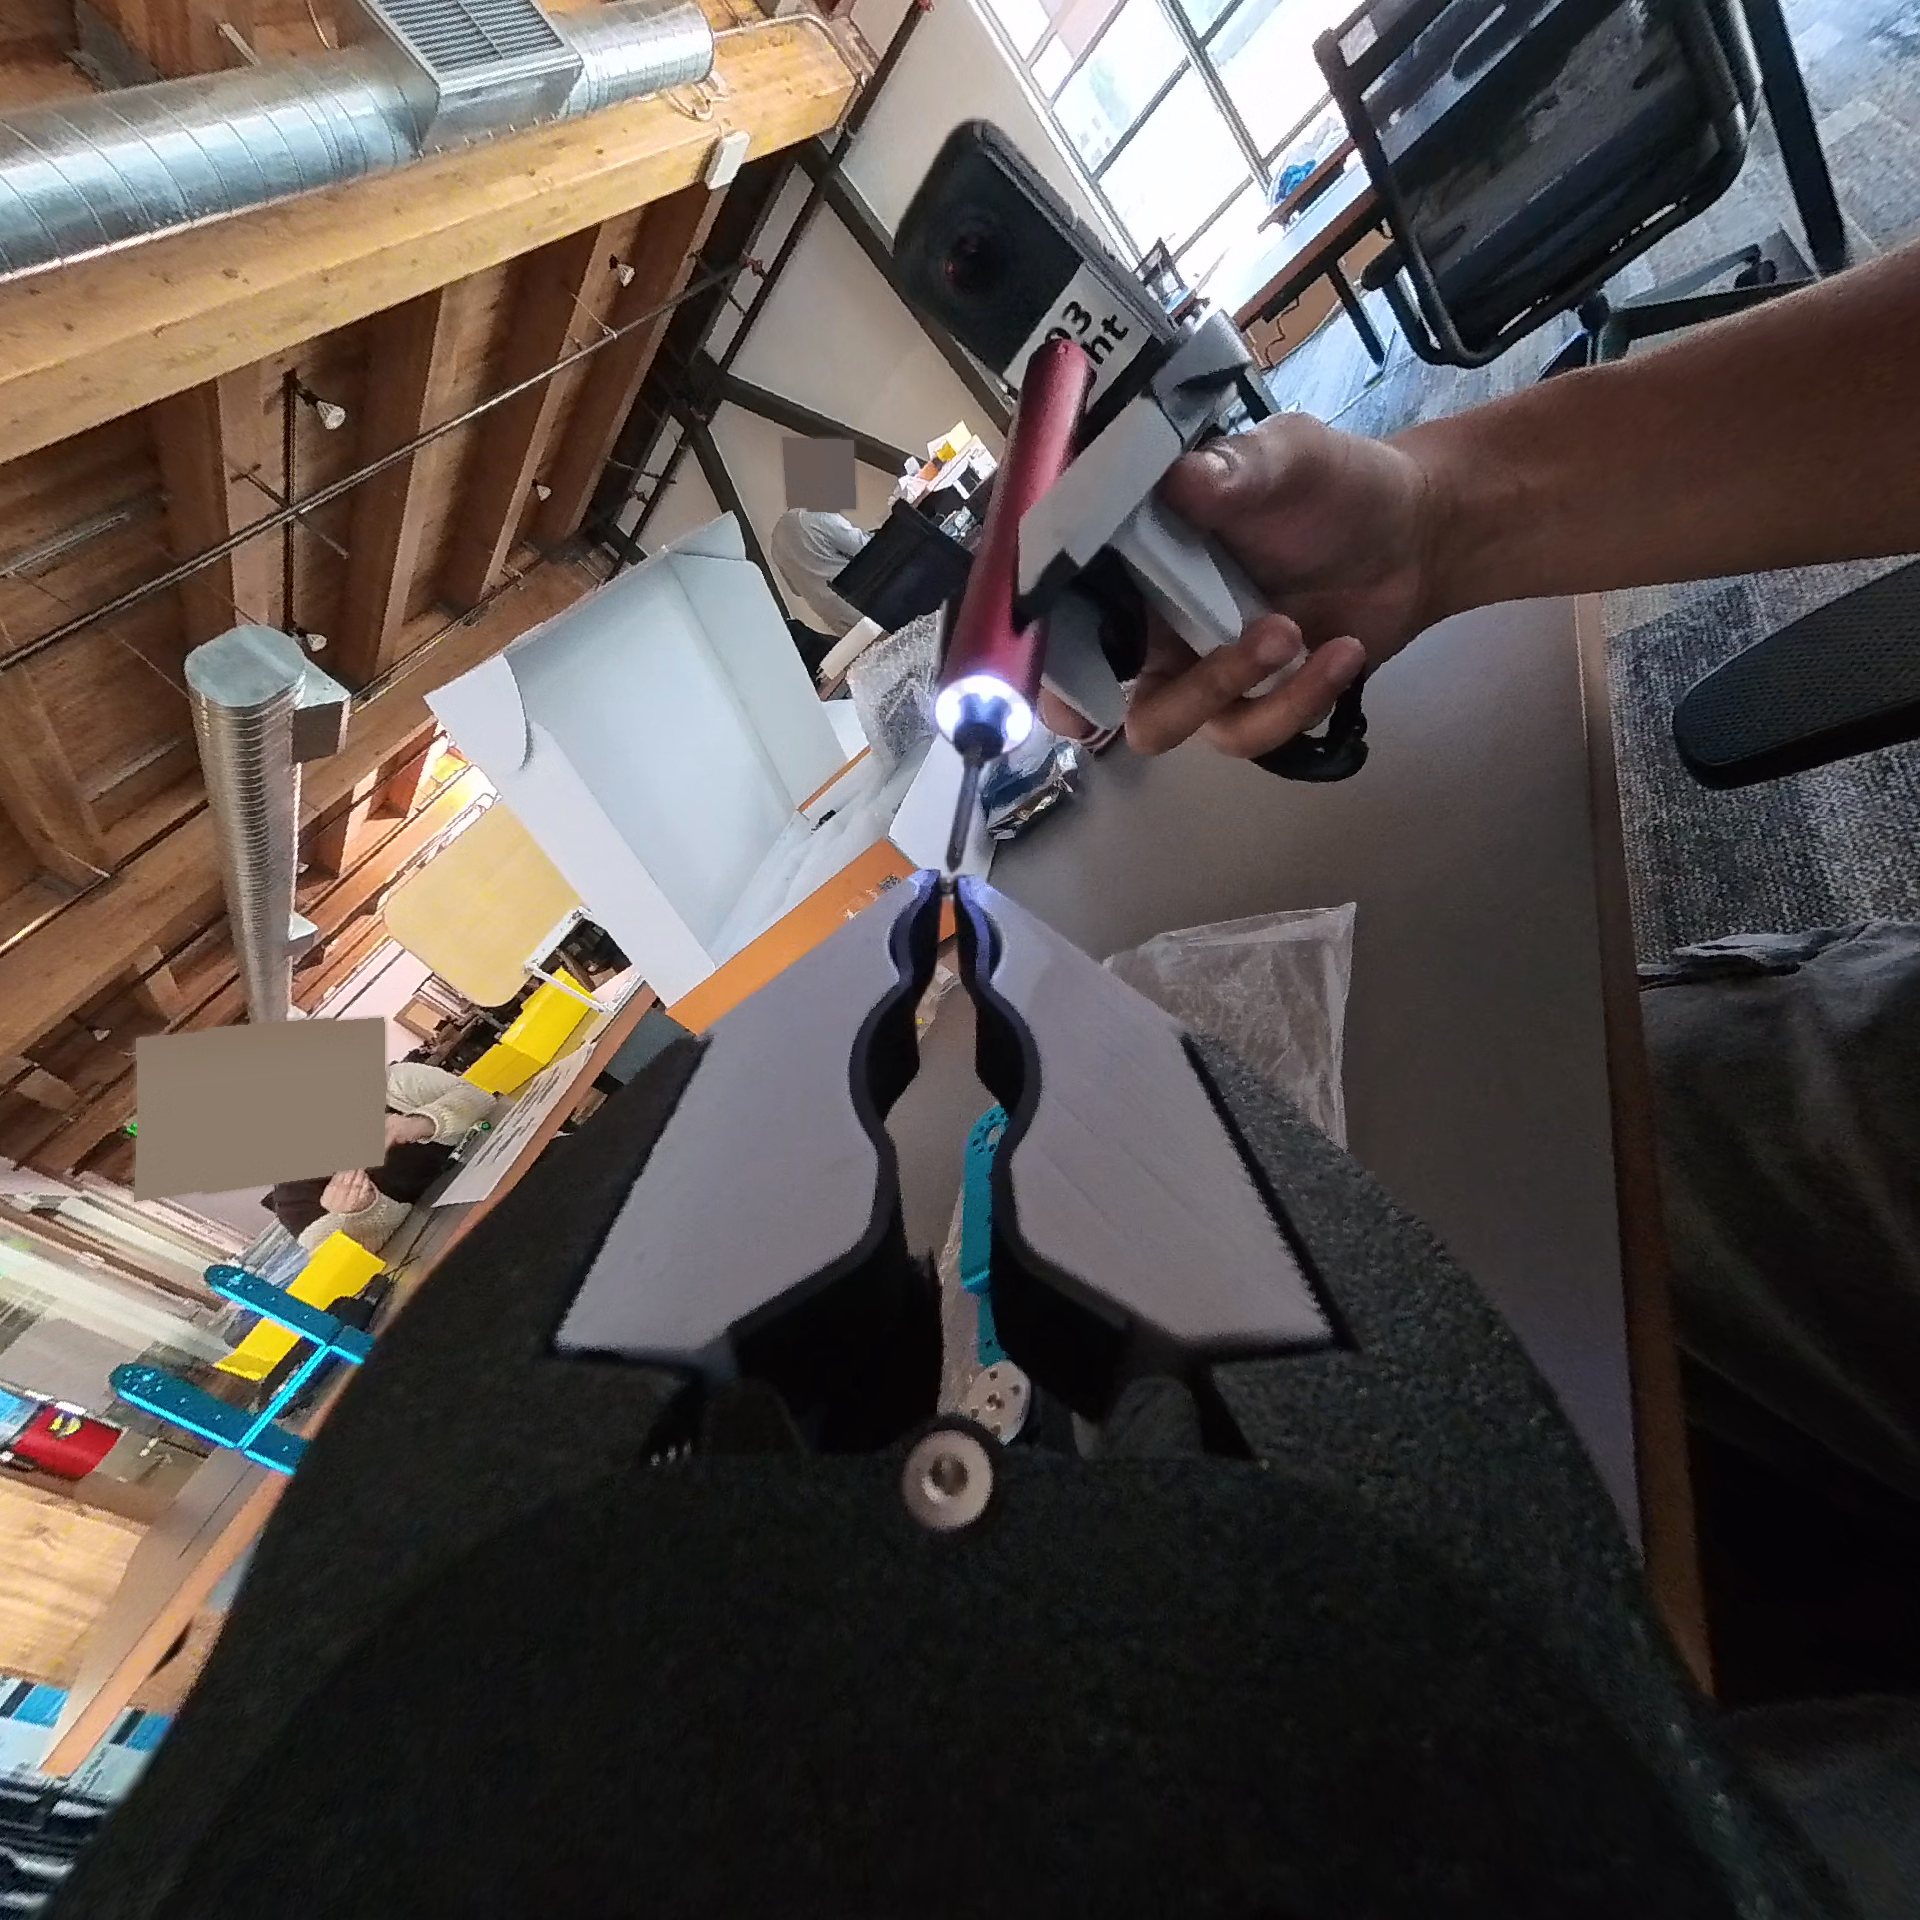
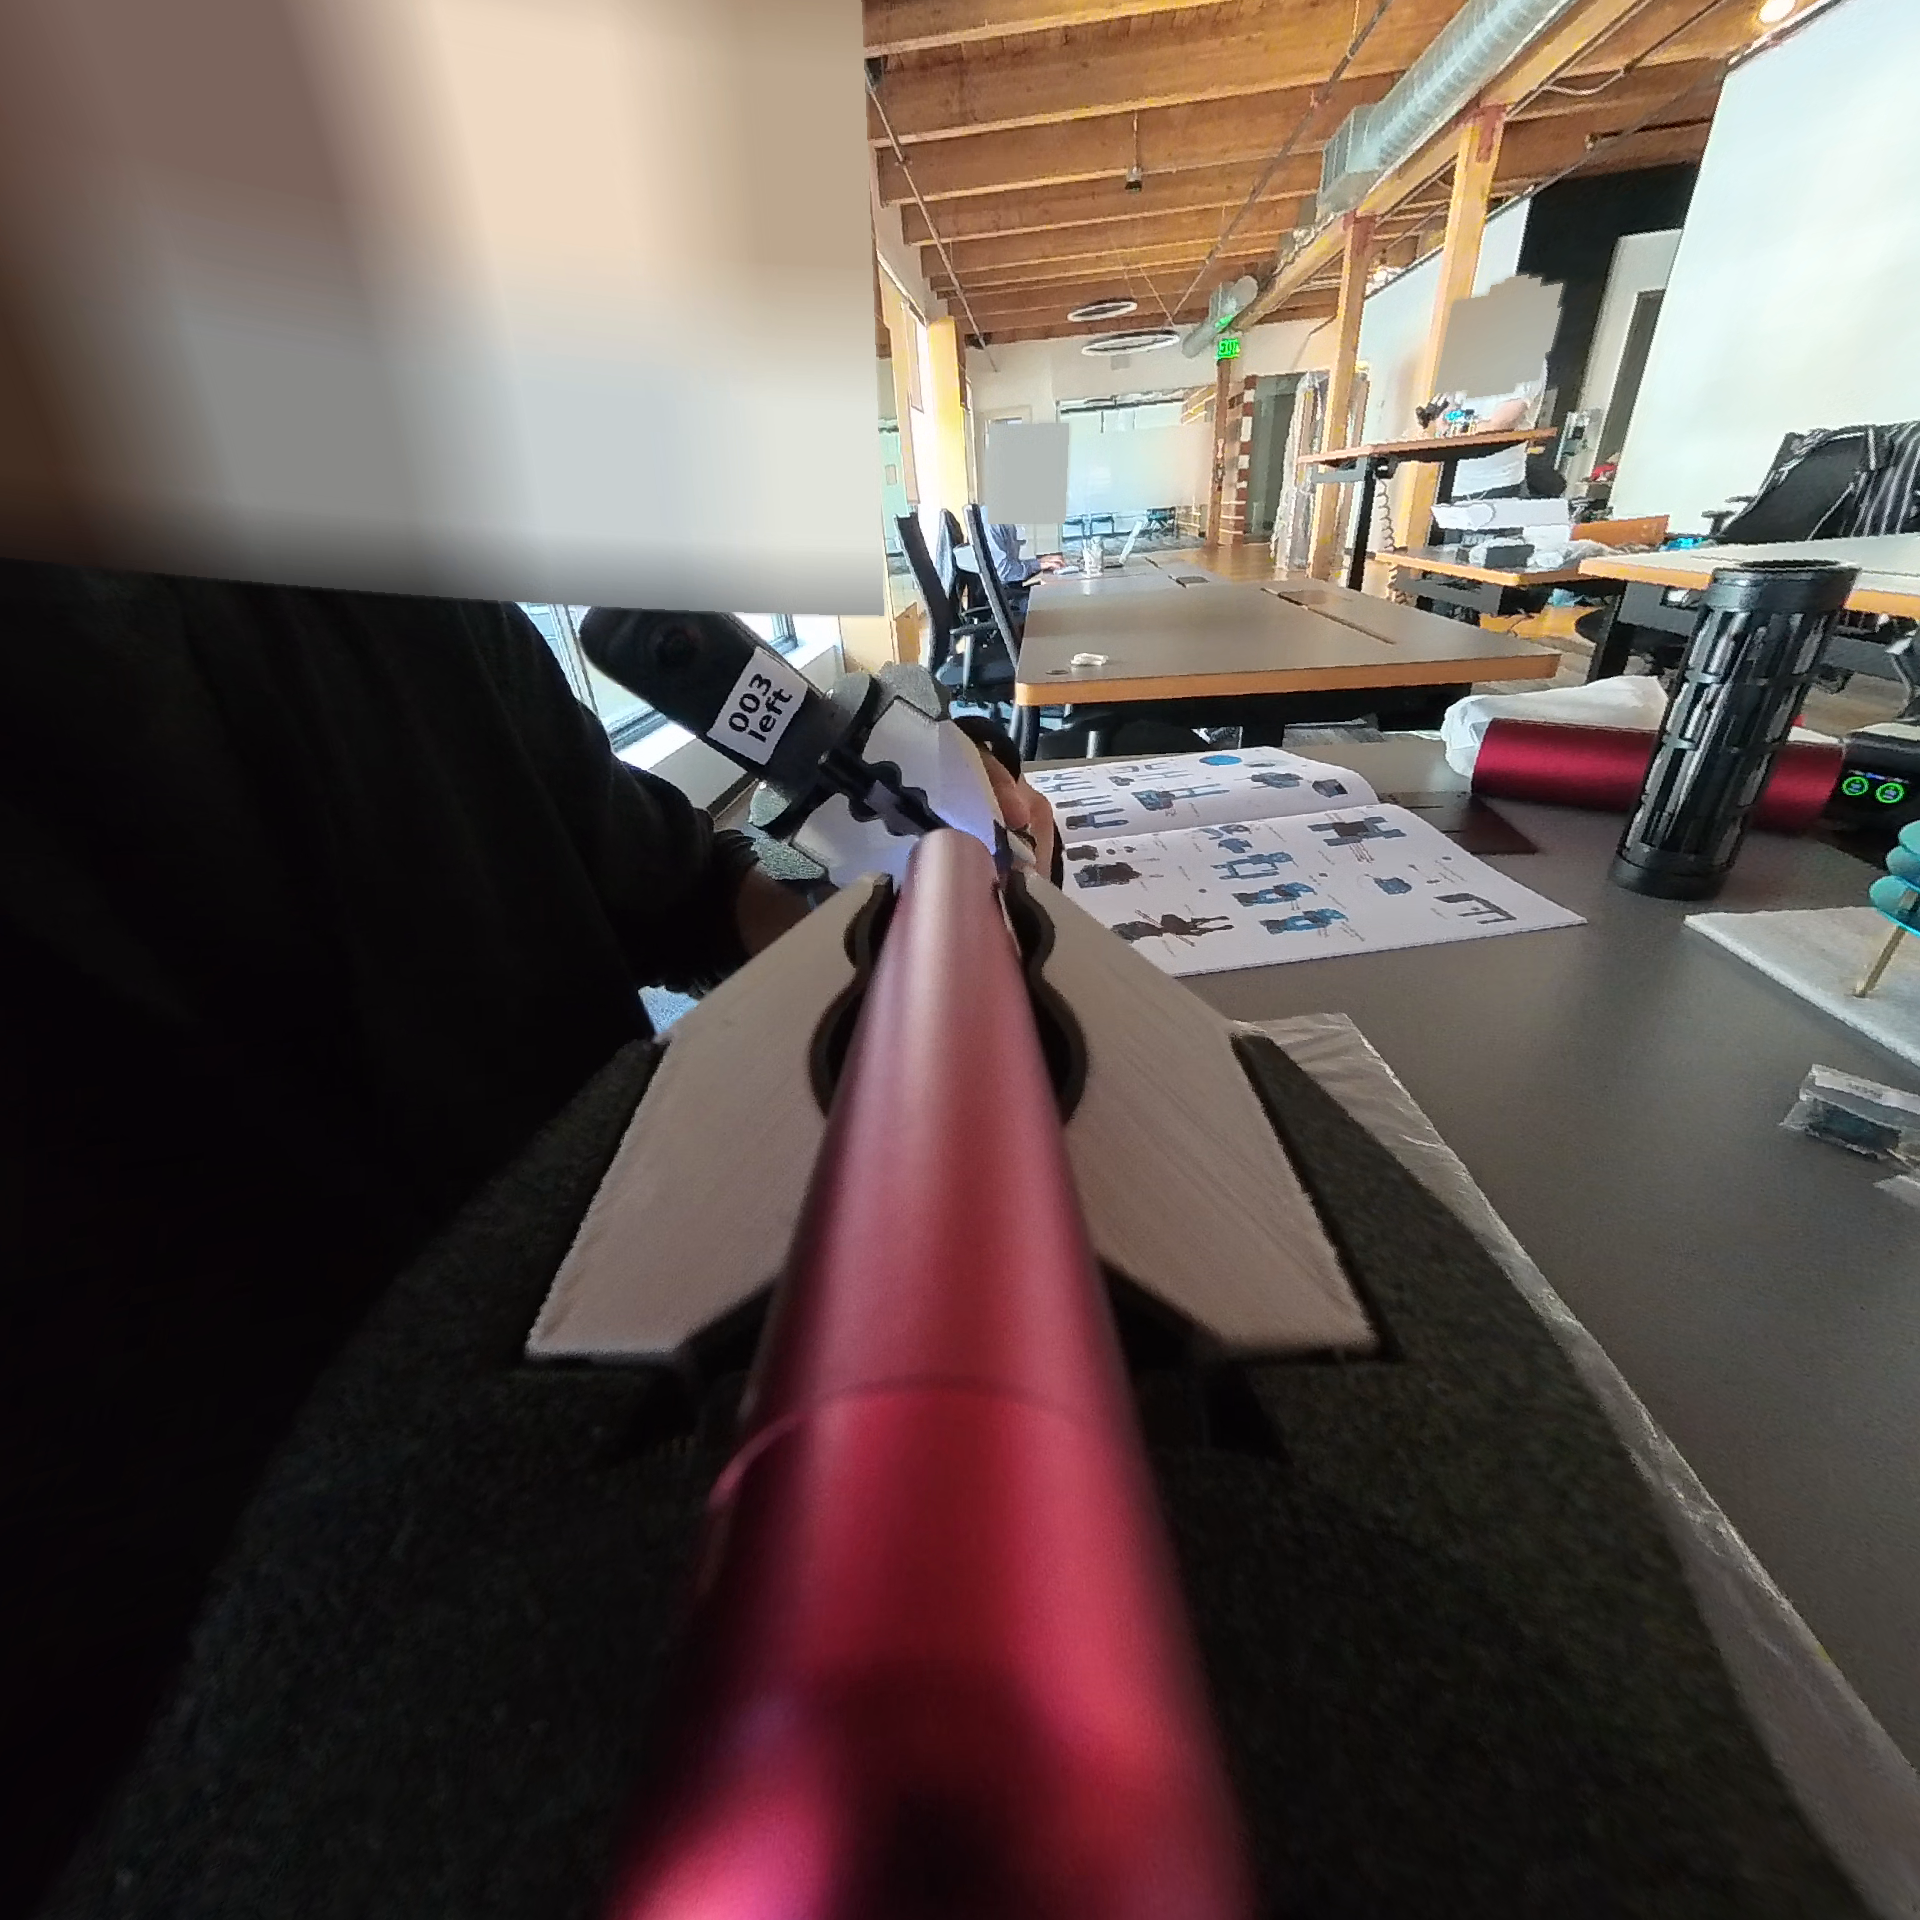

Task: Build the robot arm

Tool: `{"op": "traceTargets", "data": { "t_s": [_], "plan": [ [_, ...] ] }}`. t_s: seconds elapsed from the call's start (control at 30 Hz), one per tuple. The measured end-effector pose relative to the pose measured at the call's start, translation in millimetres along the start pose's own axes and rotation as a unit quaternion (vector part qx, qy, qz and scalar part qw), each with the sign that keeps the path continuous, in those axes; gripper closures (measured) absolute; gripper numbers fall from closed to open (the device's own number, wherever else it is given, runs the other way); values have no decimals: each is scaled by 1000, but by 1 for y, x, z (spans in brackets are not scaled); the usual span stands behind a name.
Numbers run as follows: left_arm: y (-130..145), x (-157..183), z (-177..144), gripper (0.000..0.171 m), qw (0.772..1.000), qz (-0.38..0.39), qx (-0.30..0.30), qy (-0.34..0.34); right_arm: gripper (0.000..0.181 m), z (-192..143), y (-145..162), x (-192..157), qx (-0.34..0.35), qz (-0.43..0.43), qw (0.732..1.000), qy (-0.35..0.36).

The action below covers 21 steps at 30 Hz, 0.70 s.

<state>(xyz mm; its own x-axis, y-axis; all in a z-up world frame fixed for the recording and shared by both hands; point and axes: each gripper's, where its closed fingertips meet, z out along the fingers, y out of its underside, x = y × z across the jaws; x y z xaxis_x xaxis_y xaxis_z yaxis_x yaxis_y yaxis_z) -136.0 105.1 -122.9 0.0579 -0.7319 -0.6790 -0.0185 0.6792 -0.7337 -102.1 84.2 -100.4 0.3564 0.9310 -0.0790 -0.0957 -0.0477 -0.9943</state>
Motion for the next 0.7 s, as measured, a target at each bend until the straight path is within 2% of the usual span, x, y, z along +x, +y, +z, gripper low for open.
{"op": "traceTargets", "data": {
  "t_s": [0.7],
  "plan": [
    [10, 12, 4, 171, 998, 43, -41, 19, 159, -1, 8, -3, -44, -24, 999, 19]
  ]
}}
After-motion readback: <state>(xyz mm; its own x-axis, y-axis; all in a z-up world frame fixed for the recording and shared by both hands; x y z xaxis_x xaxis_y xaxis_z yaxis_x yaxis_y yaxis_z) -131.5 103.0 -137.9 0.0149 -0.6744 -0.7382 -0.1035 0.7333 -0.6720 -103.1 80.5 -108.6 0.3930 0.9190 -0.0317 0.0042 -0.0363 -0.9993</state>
